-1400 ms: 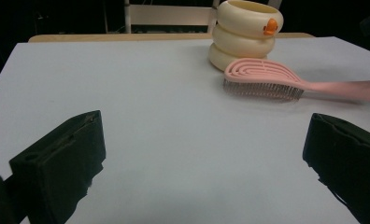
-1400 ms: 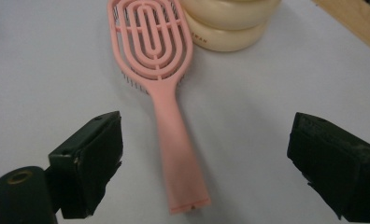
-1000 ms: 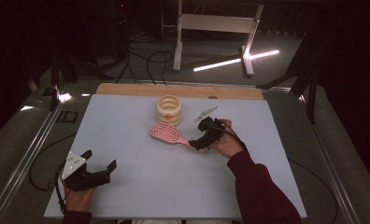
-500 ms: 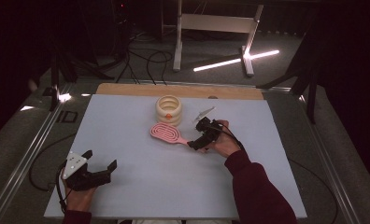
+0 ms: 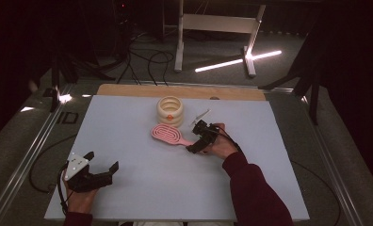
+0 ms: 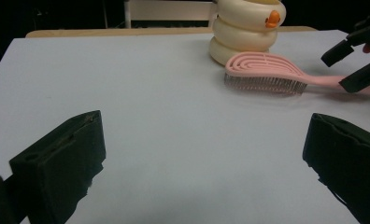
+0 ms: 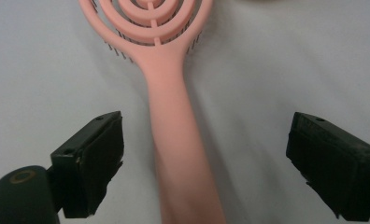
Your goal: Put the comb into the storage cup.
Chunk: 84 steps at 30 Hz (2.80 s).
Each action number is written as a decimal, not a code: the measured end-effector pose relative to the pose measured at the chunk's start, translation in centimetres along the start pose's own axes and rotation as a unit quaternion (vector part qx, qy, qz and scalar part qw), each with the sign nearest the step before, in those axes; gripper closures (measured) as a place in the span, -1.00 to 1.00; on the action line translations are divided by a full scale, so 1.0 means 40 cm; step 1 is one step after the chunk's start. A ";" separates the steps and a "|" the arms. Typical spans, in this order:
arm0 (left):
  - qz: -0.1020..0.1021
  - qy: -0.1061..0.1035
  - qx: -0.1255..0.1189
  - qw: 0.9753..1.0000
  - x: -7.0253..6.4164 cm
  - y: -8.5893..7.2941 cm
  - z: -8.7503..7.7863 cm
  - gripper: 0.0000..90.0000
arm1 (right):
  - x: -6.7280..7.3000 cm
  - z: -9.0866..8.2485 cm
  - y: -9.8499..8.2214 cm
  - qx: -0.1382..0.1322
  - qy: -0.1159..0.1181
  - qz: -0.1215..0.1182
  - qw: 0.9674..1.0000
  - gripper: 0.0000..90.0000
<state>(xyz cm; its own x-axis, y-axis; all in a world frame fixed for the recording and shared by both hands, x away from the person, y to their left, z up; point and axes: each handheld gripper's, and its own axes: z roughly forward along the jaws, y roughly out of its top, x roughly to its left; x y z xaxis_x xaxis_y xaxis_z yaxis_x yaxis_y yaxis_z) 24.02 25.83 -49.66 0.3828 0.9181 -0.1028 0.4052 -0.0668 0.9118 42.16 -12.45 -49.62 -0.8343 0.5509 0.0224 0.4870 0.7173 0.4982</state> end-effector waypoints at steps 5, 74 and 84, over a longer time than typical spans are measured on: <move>0.002 -0.001 0.001 1.000 -0.002 0.000 0.002 -1.00 | -0.002 0.022 0.006 0.008 0.004 -0.001 1.000 -0.66; 0.006 -0.012 0.016 1.000 -0.008 -0.006 0.014 -1.00 | 0.059 0.015 0.030 0.020 0.042 -0.057 0.997 0.56; 0.005 -0.015 0.019 1.000 -0.013 -0.007 0.018 -1.00 | 0.063 -0.014 0.010 -0.008 0.031 -0.048 0.998 0.56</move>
<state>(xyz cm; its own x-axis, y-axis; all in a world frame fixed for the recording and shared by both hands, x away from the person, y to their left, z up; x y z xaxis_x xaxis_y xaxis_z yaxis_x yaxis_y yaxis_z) 24.30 25.10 -50.13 0.4112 0.9054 -0.1057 0.4328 -0.0919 0.8968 40.12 -11.01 -48.89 -0.8911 0.4530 0.0270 0.4010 0.7581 0.5142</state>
